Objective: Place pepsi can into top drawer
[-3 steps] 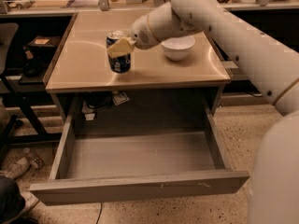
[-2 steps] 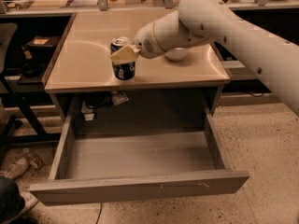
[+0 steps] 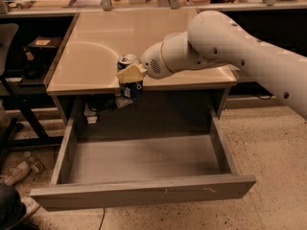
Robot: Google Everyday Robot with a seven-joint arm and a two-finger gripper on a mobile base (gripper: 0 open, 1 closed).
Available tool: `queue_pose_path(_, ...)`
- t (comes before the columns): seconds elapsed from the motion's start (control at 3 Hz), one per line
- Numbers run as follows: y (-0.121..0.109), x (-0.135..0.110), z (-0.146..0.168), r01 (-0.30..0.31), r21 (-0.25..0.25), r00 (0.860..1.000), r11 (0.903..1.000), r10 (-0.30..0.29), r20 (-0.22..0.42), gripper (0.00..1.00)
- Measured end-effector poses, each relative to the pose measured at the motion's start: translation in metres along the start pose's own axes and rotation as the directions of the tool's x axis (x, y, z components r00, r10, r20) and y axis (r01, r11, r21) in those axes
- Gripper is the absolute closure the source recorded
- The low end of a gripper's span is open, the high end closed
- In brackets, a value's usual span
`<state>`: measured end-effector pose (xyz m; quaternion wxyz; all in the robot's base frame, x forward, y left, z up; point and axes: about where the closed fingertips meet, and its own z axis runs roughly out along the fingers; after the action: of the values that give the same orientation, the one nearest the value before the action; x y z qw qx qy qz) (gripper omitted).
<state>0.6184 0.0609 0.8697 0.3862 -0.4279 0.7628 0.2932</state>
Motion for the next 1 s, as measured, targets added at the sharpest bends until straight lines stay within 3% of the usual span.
queue_pose_path(1.0, 0.053, 0.046, -0.025, -0.126, 0.052, 0.992, 0.9907, 0.127, -0.021, 1.0)
